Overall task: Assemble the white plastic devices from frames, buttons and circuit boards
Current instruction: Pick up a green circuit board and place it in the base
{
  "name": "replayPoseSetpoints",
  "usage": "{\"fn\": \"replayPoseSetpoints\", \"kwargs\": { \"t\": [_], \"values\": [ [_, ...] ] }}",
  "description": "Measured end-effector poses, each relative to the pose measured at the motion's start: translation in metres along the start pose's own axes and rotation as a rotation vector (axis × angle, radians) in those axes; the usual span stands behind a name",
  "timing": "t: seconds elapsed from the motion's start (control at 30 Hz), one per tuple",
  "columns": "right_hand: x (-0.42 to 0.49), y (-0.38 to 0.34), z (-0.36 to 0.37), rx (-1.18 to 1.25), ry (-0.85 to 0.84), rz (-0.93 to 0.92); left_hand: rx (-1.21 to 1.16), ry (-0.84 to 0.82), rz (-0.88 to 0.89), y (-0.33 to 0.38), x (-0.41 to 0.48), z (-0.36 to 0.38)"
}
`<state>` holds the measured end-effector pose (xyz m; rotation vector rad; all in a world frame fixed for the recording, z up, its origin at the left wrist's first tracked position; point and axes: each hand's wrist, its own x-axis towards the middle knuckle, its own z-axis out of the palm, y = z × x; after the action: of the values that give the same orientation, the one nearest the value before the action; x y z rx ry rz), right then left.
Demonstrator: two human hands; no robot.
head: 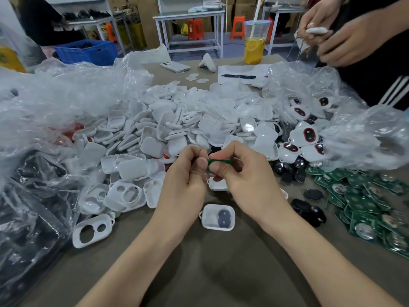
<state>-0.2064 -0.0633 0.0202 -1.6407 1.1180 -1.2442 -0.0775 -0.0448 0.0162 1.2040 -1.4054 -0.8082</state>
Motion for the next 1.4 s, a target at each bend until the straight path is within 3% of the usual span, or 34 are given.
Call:
{"fn": "replayPoseSetpoints", "kwargs": {
  "t": [0.47, 0.6, 0.77, 1.0, 1.1, 1.2, 1.3, 1.4],
  "values": [
    [0.002, -0.004, -0.004, 0.156, -0.029, -0.036, -0.189, -0.018, -0.024, 0.0, 0.004, 0.004],
    [0.006, 0.0, -0.009, 0.272, 0.05, 0.039, -0.237, 0.033, -0.055, -0.001, 0.008, -0.002],
    [0.012, 0.003, -0.019, 0.412, 0.139, 0.104, -0.028, 0.06, -0.027, 0.002, 0.007, -0.014],
    [0.011, 0.0, -0.024, 0.373, 0.155, 0.094, -0.054, 0.218, -0.028, 0.051, 0.101, -0.039],
    [0.01, -0.001, -0.025, 0.399, 0.155, 0.101, 0.194, 0.234, -0.053, 0.057, 0.123, -0.055],
    [0.011, -0.002, -0.026, 0.448, 0.157, 0.125, 0.393, 0.297, 0.103, 0.044, 0.087, -0.056],
    [0.011, -0.005, -0.023, 0.517, 0.135, 0.152, 0.274, 0.243, 0.169, 0.026, 0.041, -0.042],
    [0.009, -0.006, -0.019, 0.581, 0.099, 0.161, 0.072, 0.107, 0.08, 0.014, 0.012, -0.021]
  ]
}}
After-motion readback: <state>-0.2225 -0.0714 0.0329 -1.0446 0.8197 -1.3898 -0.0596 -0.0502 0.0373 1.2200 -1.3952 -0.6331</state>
